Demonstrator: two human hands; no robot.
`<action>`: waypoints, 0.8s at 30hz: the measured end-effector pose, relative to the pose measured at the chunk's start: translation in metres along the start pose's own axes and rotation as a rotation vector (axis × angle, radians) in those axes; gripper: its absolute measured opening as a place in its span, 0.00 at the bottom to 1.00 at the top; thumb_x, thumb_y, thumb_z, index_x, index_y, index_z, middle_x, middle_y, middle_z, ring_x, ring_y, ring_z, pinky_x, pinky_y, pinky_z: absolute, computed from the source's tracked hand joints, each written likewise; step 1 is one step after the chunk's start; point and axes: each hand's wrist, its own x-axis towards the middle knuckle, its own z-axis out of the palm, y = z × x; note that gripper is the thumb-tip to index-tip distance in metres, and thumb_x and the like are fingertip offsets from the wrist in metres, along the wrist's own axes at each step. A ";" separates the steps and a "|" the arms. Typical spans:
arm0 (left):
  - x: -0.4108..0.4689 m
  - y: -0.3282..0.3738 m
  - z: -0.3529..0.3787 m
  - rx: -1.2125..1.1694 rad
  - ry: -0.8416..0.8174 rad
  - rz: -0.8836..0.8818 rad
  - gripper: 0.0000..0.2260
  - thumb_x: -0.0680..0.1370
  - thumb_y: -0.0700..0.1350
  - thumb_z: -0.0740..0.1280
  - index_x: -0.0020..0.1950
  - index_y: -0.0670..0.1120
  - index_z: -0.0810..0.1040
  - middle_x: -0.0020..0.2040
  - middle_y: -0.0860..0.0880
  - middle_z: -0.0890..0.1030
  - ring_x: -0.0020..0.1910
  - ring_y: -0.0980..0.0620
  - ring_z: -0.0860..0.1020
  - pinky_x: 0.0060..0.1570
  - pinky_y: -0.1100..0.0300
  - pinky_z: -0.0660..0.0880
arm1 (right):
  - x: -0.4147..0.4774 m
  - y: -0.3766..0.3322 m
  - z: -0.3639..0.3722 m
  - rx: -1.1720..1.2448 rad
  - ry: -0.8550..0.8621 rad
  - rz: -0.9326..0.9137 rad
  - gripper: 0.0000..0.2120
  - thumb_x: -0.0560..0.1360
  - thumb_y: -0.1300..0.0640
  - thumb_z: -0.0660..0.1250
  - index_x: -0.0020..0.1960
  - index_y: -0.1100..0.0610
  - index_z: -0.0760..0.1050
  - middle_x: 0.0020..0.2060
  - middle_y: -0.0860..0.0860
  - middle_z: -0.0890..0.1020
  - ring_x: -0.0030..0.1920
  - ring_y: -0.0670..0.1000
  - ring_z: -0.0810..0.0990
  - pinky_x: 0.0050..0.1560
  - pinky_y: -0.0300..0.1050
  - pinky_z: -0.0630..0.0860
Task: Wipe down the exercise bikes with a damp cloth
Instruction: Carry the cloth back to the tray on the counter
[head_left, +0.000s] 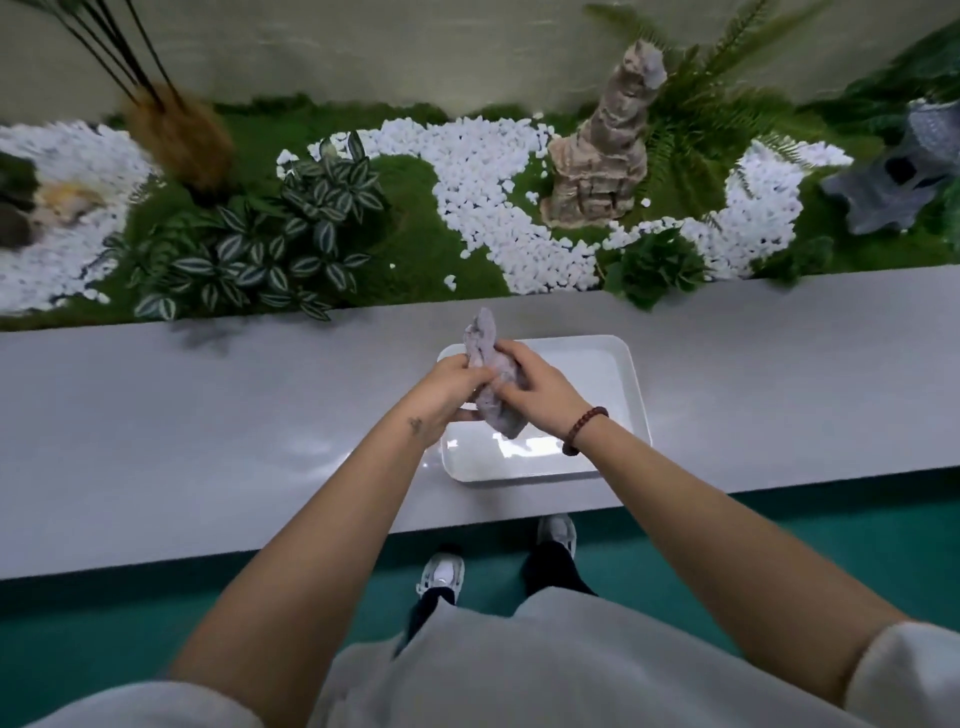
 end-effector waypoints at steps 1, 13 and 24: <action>0.006 0.001 0.006 -0.072 0.053 -0.016 0.08 0.80 0.42 0.59 0.56 0.44 0.73 0.51 0.45 0.80 0.46 0.50 0.79 0.47 0.56 0.77 | 0.003 0.006 -0.007 -0.011 0.007 -0.013 0.24 0.75 0.60 0.64 0.69 0.56 0.62 0.64 0.55 0.72 0.61 0.54 0.73 0.56 0.40 0.69; 0.060 0.000 0.072 -0.563 0.223 0.015 0.15 0.80 0.49 0.56 0.60 0.42 0.73 0.55 0.43 0.78 0.55 0.45 0.77 0.53 0.52 0.76 | 0.049 0.102 -0.094 0.279 0.128 0.288 0.04 0.76 0.57 0.62 0.49 0.54 0.75 0.45 0.53 0.80 0.49 0.54 0.79 0.51 0.45 0.74; 0.068 0.005 0.071 -0.136 0.296 0.126 0.11 0.79 0.49 0.61 0.57 0.46 0.76 0.54 0.45 0.81 0.54 0.46 0.80 0.54 0.50 0.77 | 0.064 0.102 -0.090 0.327 -0.514 0.146 0.19 0.71 0.59 0.70 0.60 0.59 0.73 0.56 0.51 0.79 0.56 0.49 0.77 0.60 0.43 0.73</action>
